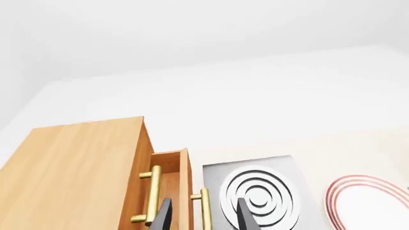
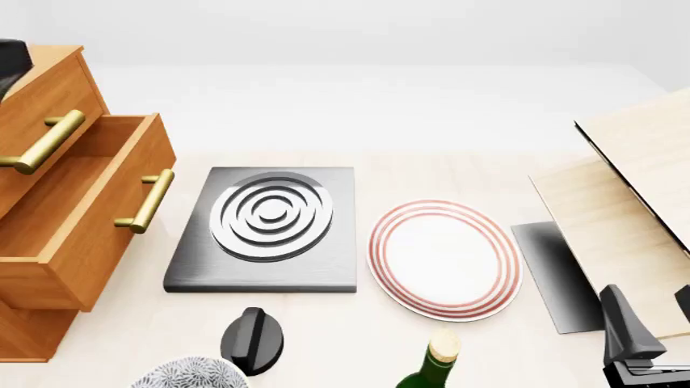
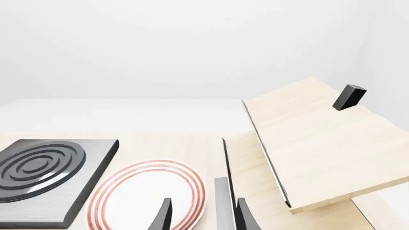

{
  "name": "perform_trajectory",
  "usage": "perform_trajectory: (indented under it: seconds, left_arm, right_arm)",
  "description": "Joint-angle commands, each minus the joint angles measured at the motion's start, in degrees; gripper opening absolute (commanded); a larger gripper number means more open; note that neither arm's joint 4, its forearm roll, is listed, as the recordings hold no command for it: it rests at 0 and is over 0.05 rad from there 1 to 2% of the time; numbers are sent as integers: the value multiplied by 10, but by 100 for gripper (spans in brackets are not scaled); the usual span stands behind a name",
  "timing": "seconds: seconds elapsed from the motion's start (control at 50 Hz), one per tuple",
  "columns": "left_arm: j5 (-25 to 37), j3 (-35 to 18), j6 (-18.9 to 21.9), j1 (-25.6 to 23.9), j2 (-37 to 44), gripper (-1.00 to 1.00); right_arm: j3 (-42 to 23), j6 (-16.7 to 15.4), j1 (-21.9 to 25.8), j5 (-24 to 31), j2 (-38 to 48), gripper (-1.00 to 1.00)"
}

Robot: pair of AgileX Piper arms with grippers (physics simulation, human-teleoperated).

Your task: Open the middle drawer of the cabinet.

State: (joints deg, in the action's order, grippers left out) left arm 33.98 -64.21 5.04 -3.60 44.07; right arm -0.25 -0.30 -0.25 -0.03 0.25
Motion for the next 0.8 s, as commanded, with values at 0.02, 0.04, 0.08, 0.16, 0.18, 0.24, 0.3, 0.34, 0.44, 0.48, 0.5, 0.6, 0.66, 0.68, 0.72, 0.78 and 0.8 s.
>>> perform_trajectory:
  seconds: [0.02, 0.04, 0.08, 0.16, 0.18, 0.24, 0.3, 0.34, 0.44, 0.48, 0.5, 0.6, 0.66, 0.68, 0.72, 0.78, 0.8]
  left_arm:
    - [34, -21, -20, 45, 16, 100]
    - [35, -21, -19, 59, 16, 100]
    - [37, -21, -22, 67, 22, 100]
    - [37, -19, -17, 82, 21, 100]
    - [37, -18, -19, 82, 22, 100]
    - [37, -13, -25, 93, 28, 100]
    - [40, -9, -34, 104, 39, 100]
    - [40, -8, -32, 104, 39, 100]
    - [42, 7, -48, 98, 51, 100]
    - [42, 9, -49, 97, 52, 100]
    - [44, 9, -51, 93, 54, 100]
    - [45, 14, -59, 88, 60, 100]
    - [43, 19, -63, 85, 62, 100]
    - [43, 20, -64, 85, 63, 100]
    - [42, 23, -66, 84, 65, 100]
    - [39, 27, -70, 83, 70, 100]
    - [38, 29, -70, 85, 71, 100]
  right_arm:
    - [0, 0, 0, 0, 0, 100]
    - [0, 0, 0, 0, 0, 100]
    - [0, 0, 0, 0, 0, 100]
    - [0, 0, 0, 0, 0, 100]
    - [0, 0, 0, 0, 0, 100]
    - [0, 0, 0, 0, 0, 100]
    - [0, 0, 0, 0, 0, 100]
    - [0, 0, 0, 0, 0, 100]
    - [0, 0, 0, 0, 0, 100]
    - [0, 0, 0, 0, 0, 100]
    - [0, 0, 0, 0, 0, 100]
    - [0, 0, 0, 0, 0, 100]
    - [0, 0, 0, 0, 0, 100]
    - [0, 0, 0, 0, 0, 100]
    - [0, 0, 0, 0, 0, 100]
    - [0, 0, 0, 0, 0, 100]
    - [0, 0, 0, 0, 0, 100]
